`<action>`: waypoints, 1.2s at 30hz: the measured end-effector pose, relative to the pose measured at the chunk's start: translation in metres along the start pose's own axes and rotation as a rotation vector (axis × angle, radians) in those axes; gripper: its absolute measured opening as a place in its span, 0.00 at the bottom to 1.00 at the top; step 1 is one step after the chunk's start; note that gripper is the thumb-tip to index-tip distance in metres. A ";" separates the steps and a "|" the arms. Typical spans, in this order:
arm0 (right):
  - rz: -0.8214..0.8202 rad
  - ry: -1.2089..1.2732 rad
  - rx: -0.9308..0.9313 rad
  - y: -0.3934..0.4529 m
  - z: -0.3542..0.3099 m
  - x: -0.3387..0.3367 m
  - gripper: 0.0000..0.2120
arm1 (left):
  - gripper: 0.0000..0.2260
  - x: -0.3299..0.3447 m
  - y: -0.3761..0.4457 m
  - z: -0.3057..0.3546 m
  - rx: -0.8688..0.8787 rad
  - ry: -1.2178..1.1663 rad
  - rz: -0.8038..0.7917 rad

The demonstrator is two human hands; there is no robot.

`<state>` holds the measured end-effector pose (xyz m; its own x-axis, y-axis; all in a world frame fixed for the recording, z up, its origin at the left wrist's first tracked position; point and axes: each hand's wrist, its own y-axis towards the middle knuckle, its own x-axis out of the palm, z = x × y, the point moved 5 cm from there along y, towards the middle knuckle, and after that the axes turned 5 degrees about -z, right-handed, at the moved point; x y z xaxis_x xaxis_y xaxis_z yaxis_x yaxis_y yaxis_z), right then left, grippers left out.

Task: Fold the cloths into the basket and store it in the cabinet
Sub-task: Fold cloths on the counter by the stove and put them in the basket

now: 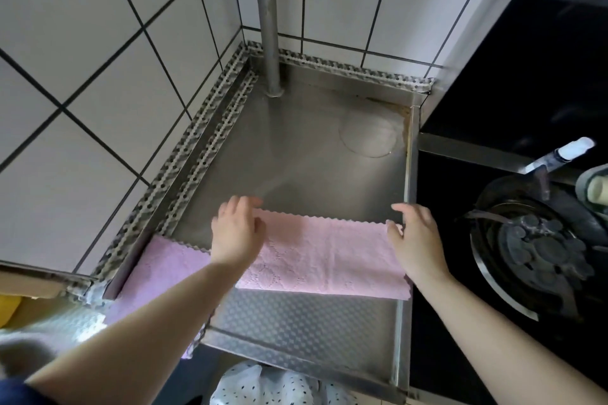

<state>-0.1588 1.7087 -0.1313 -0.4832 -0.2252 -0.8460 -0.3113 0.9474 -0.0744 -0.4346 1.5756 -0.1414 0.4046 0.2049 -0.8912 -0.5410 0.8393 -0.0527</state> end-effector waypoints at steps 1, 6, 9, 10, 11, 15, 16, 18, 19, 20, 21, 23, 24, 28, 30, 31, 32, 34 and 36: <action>0.008 -0.005 -0.095 -0.008 -0.012 0.006 0.17 | 0.17 0.003 -0.012 0.012 0.119 0.029 0.022; -0.214 -0.236 -0.346 -0.058 -0.064 0.084 0.22 | 0.23 0.057 -0.061 0.052 0.498 0.175 -0.134; -0.304 -0.387 -0.257 -0.063 -0.059 0.110 0.27 | 0.23 0.076 -0.062 0.046 0.460 0.227 -0.196; -0.297 -0.420 -0.248 -0.063 -0.053 0.110 0.27 | 0.23 0.079 -0.062 0.043 0.455 0.242 -0.215; -0.288 -0.450 -0.252 -0.064 -0.047 0.109 0.28 | 0.24 0.080 -0.062 0.039 0.452 0.251 -0.226; -0.275 -0.569 -0.263 -0.060 -0.022 0.098 0.34 | 0.29 0.075 -0.057 0.029 0.369 0.324 -0.238; -0.285 -0.592 -0.258 -0.059 -0.014 0.097 0.35 | 0.31 0.073 -0.057 0.027 0.360 0.346 -0.241; -0.291 -0.618 -0.253 -0.055 -0.001 0.092 0.36 | 0.32 0.070 -0.057 0.026 0.341 0.379 -0.262; -0.296 -0.619 -0.247 -0.054 0.004 0.089 0.36 | 0.33 0.069 -0.056 0.025 0.332 0.386 -0.279; -0.309 -0.626 -0.244 -0.055 0.006 0.083 0.36 | 0.33 0.067 -0.057 0.026 0.323 0.390 -0.287; -0.326 -0.641 -0.250 -0.055 0.007 0.079 0.37 | 0.34 0.067 -0.057 0.026 0.320 0.401 -0.289; -0.393 -0.637 -0.250 -0.052 0.007 0.076 0.38 | 0.35 0.066 -0.054 0.028 0.309 0.392 -0.290; -0.385 -0.612 -0.261 -0.049 0.003 0.072 0.37 | 0.35 0.063 -0.052 0.030 0.330 0.384 -0.274; -0.147 -0.454 -0.425 -0.029 -0.031 0.056 0.13 | 0.19 0.062 -0.076 0.046 0.685 0.328 -0.144; -0.132 -0.406 -0.495 -0.019 -0.050 0.061 0.10 | 0.12 0.060 -0.093 0.056 0.768 0.284 -0.137; -0.153 -0.399 -0.515 -0.015 -0.060 0.063 0.11 | 0.10 0.062 -0.098 0.060 0.751 0.298 -0.143; -0.191 -0.397 -0.536 -0.011 -0.068 0.067 0.11 | 0.09 0.064 -0.101 0.062 0.708 0.322 -0.149; -0.320 -0.429 -0.545 -0.003 -0.076 0.074 0.11 | 0.04 0.069 -0.099 0.065 0.636 0.354 -0.160; -0.411 -0.489 -0.538 0.005 -0.078 0.078 0.14 | 0.05 0.071 -0.092 0.068 0.589 0.378 -0.210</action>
<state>-0.2614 1.6783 -0.1563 0.1253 -0.2879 -0.9494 -0.7937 0.5451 -0.2701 -0.3059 1.5469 -0.1687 0.1162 -0.0884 -0.9893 0.0496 0.9953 -0.0831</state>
